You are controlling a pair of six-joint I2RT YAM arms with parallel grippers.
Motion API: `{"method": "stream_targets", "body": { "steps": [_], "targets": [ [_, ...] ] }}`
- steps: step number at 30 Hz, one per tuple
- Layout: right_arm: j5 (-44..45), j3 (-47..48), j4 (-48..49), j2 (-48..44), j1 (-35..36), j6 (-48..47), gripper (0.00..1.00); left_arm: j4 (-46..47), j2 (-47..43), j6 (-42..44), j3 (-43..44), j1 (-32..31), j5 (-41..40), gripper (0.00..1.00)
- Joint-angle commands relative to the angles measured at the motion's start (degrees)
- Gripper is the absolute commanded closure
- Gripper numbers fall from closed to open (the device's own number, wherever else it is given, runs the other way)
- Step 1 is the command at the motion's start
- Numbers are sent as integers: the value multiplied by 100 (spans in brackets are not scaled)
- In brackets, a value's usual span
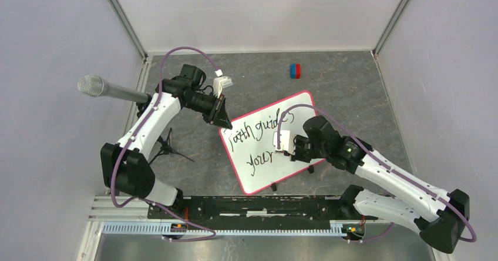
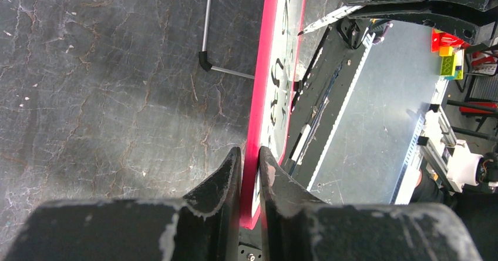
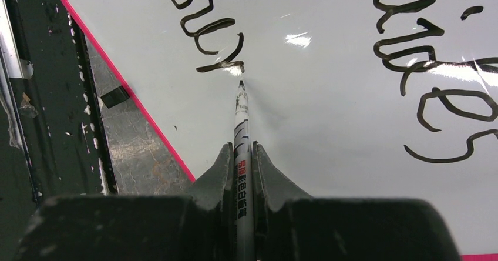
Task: Write a sentence on the whiteboard
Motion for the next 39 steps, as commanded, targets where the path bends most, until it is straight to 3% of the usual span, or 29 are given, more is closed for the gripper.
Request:
{"method": "stream_targets", "body": {
  "steps": [1, 5, 17, 26, 39],
  "targets": [
    [-5, 239, -257, -158, -18, -115, 100, -204, -27, 293, 169, -80, -161, 98],
    [9, 203, -327, -135, -166, 26, 100, -203, -37, 307, 162, -106, -169, 98],
    [-1252, 301, -464, -100, -1283, -48, 100, -204, -82, 337, 162, -121, -155, 98],
    [-1157, 50, -298, -125, -1283, -83, 100, -203, -79, 328, 160, -133, -146, 98],
    [-370, -322, -91, -49, -1283, -207, 100, -203, -39, 345, 127, -133, -167, 98]
  ]
}}
